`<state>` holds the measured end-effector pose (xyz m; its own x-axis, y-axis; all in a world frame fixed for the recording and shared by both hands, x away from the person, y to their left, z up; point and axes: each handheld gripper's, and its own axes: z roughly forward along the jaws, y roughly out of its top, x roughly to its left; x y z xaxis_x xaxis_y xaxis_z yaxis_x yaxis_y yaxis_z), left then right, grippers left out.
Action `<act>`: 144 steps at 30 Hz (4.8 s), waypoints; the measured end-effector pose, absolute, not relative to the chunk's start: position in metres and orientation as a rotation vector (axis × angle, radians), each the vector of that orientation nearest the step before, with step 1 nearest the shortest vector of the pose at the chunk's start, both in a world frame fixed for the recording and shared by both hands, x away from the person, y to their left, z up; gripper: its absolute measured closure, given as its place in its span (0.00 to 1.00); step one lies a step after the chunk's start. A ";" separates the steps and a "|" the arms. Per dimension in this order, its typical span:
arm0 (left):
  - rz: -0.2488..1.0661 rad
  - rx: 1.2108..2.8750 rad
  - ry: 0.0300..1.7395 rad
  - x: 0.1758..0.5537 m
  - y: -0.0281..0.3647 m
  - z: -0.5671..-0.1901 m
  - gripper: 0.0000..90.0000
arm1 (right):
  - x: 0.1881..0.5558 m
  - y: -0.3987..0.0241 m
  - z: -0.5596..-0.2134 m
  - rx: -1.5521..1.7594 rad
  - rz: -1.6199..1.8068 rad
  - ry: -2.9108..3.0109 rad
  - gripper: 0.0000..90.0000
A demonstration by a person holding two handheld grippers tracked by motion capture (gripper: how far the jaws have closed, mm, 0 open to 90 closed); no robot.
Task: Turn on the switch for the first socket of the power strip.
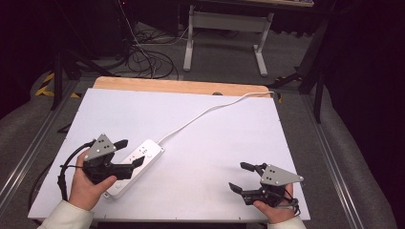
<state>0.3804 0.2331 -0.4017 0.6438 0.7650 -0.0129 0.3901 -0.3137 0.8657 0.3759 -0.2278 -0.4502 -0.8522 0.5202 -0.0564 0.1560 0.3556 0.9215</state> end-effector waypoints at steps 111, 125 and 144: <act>0.350 2.193 1.047 0.445 0.200 -0.455 1.00 | 0.375 -0.228 -0.453 0.593 1.505 2.288 0.26; 0.384 2.207 1.040 0.444 0.199 -0.456 1.00 | 0.375 -0.228 -0.453 0.590 1.503 2.293 0.26; 0.356 2.164 1.050 0.446 0.203 -0.460 1.00 | 0.374 -0.228 -0.453 0.590 1.505 2.291 0.26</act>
<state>0.4463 0.2035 -0.4601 0.6344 0.7713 -0.0522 0.5800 -0.4303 0.6916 0.3744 -0.2280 -0.4528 -0.8575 0.5119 -0.0513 0.1564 0.3544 0.9219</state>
